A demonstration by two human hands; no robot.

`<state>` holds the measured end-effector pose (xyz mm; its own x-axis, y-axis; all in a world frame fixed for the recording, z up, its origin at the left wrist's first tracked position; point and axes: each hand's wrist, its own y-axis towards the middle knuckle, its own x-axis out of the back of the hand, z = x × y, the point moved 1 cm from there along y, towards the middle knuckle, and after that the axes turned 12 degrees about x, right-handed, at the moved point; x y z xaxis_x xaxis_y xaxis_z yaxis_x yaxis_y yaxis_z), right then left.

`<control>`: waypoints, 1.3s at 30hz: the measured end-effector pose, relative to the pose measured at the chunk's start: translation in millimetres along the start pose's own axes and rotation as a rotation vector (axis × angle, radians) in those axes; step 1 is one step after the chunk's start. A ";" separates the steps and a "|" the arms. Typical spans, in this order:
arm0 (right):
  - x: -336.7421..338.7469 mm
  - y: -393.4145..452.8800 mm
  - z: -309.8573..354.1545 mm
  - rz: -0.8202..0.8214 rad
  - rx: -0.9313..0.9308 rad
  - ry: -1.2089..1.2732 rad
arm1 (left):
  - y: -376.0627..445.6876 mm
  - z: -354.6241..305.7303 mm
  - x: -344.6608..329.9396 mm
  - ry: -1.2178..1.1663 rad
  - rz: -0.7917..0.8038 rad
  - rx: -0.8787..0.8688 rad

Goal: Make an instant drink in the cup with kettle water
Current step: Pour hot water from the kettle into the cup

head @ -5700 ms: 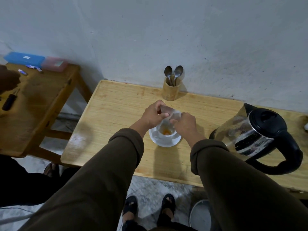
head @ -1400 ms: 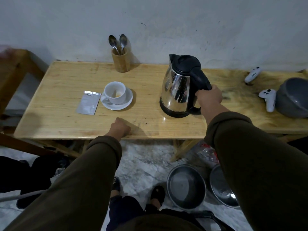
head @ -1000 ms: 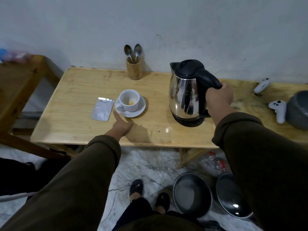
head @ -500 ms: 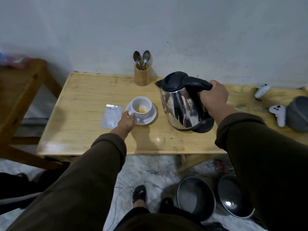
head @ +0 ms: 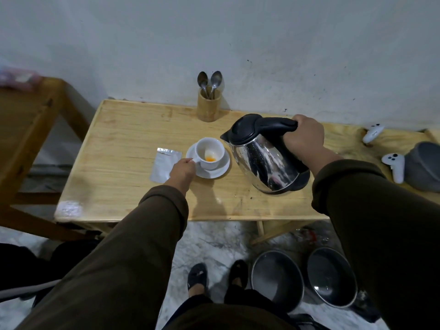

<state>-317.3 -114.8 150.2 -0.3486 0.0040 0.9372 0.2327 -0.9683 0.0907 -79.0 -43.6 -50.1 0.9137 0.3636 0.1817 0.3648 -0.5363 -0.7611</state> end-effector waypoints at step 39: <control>5.3 16.6 12.9 0.120 0.112 -0.195 | 18.0 -5.2 -7.3 -0.064 -0.092 0.018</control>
<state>-303.6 -127.7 161.0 -0.1333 -0.0504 0.9898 0.3650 -0.9310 0.0017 -78.2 -59.9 -61.9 0.8627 0.4593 0.2116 0.4431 -0.4850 -0.7540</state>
